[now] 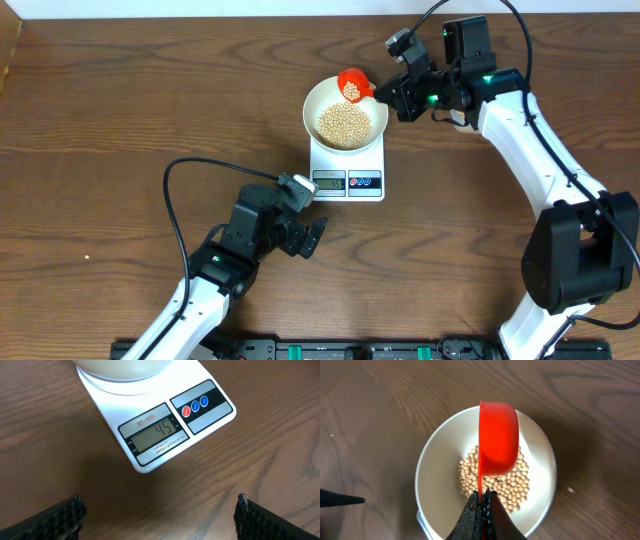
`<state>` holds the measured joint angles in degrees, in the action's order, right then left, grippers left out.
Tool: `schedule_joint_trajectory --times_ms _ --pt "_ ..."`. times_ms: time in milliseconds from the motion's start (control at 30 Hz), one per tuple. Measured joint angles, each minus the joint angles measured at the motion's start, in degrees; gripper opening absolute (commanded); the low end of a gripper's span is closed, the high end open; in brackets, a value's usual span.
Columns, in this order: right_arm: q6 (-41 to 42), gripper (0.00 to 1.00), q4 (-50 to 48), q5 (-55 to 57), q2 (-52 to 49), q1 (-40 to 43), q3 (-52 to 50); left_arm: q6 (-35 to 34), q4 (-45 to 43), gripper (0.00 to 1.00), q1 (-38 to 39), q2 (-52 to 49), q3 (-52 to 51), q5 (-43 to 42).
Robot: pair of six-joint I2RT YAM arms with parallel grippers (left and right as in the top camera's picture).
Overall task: Scoop item into bowl and weigh 50g on scale
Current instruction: 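Tilt the red scoop to pour chickpeas into the bowl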
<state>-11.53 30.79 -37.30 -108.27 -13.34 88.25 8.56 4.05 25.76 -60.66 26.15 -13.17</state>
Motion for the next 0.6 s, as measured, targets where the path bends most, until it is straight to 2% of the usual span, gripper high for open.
schedule_joint_trajectory --times_ms 600 --pt "-4.61 0.01 0.74 11.43 1.05 -4.59 0.0 0.0 0.0 0.97 0.0 0.0 0.0 0.0"
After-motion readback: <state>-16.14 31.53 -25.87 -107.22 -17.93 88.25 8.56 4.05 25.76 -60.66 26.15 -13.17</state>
